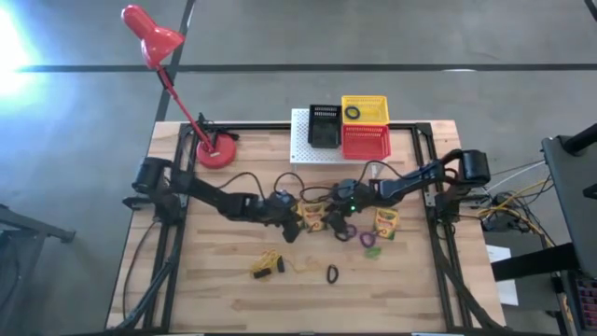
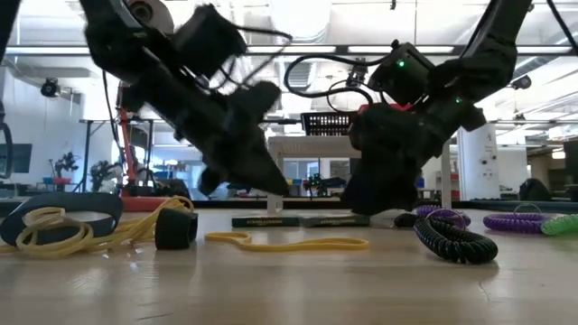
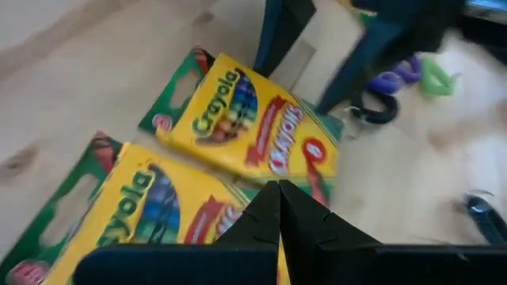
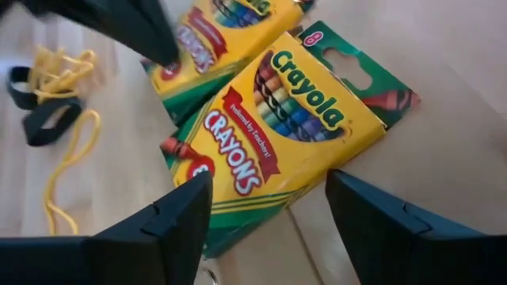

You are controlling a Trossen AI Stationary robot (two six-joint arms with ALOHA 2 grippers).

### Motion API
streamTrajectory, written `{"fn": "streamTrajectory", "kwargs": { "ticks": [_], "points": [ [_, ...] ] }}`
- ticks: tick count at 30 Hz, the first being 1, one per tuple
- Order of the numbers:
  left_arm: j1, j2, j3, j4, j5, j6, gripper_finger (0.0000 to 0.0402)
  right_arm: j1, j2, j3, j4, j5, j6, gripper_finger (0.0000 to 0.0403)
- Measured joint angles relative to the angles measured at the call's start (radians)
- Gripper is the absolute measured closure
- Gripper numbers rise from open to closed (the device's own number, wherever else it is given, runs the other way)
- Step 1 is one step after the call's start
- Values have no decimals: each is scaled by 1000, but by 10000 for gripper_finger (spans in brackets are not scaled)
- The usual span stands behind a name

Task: Pick & Place Office Desk Supplies
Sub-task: Put the top middle crayon box into the black basket on the shelf

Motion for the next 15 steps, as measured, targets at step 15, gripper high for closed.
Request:
{"fn": "streamTrajectory", "kwargs": {
  "ticks": [15],
  "points": [
    [17, 122, 88, -6, 80, -19, 396, -12, -23, -10, 43, -130, 50, 160]
  ]
}}
